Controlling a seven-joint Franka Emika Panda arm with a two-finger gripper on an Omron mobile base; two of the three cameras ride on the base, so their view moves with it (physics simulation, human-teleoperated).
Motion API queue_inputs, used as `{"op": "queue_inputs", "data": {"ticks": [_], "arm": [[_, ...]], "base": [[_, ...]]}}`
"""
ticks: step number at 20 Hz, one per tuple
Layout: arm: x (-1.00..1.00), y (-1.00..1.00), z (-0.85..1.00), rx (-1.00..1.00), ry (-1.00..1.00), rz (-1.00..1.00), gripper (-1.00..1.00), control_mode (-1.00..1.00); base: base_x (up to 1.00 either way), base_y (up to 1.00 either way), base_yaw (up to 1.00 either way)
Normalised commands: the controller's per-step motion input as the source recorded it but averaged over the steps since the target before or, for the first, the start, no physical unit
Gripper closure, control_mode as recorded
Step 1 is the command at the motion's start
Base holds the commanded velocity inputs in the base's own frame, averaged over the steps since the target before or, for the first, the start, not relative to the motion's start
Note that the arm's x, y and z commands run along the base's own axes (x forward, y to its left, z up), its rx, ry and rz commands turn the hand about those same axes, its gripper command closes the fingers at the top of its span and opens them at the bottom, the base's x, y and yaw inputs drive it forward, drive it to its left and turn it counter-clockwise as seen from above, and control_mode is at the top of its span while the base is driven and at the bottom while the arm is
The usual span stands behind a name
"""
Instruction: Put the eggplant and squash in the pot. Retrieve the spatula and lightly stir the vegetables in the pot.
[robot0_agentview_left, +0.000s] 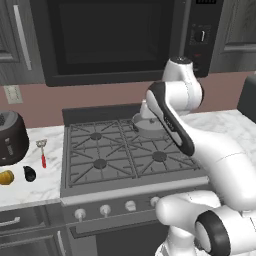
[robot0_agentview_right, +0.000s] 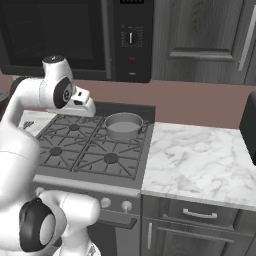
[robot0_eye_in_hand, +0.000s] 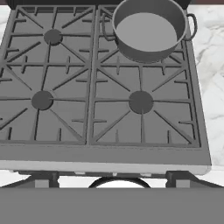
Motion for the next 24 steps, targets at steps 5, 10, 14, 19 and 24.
{"op": "queue_inputs", "data": {"ticks": [5, 10, 14, 19, 24], "arm": [[-0.11, 1.00, -0.10, -0.09, -0.04, 0.00, -1.00, -1.00], [-0.08, 0.99, -0.05, -0.05, 0.00, 0.00, -1.00, -1.00], [-0.04, 0.85, -0.03, -0.01, 0.00, 0.04, -1.00, -1.00], [0.08, 0.70, -0.26, 0.02, 0.00, 0.18, -1.00, -1.00], [0.22, 0.75, -0.40, 0.06, 0.03, 0.24, -1.00, -1.00]], "base": [[0.00, 0.00, 0.00], [0.00, 0.00, 0.00], [0.00, 0.00, 0.00], [0.00, 0.00, 0.00], [0.00, 0.00, 0.00]]}}
